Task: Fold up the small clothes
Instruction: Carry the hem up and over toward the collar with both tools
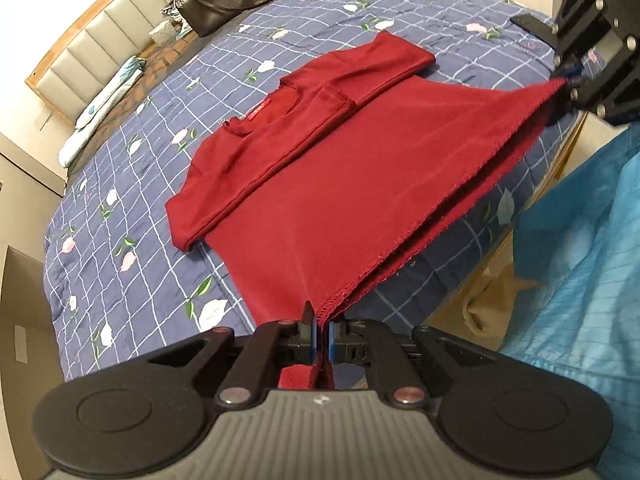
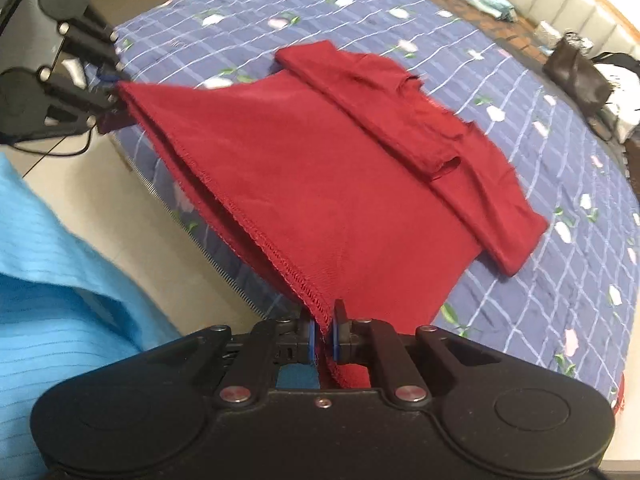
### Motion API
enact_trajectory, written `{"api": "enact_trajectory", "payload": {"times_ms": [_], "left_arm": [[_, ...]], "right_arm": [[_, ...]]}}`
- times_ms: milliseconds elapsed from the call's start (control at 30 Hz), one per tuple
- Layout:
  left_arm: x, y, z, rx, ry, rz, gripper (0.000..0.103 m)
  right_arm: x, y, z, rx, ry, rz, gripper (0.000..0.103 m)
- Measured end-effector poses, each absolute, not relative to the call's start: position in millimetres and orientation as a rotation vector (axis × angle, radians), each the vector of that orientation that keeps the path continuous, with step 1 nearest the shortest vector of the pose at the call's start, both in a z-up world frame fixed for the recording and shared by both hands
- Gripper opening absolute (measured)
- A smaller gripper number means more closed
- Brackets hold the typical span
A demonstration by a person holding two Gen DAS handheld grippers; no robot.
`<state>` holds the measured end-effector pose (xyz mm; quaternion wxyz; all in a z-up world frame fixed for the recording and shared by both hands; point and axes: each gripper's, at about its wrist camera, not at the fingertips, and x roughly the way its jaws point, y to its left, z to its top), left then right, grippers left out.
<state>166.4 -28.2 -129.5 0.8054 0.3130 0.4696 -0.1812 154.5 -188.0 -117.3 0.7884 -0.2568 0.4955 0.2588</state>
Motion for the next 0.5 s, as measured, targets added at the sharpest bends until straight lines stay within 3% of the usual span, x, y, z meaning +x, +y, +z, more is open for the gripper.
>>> {"api": "enact_trajectory", "payload": {"times_ms": [267, 500], "left_arm": [[192.0, -31.4, -123.5, 0.721, 0.972, -0.4, 0.004], [266.9, -38.9, -102.5, 0.796, 0.897, -0.438, 0.005]], "right_arm": [[188.0, -195.2, -103.6, -0.537, 1.023, 0.537, 0.007], [269.8, -206.2, -94.8, -0.517, 1.006, 0.535, 0.007]]}}
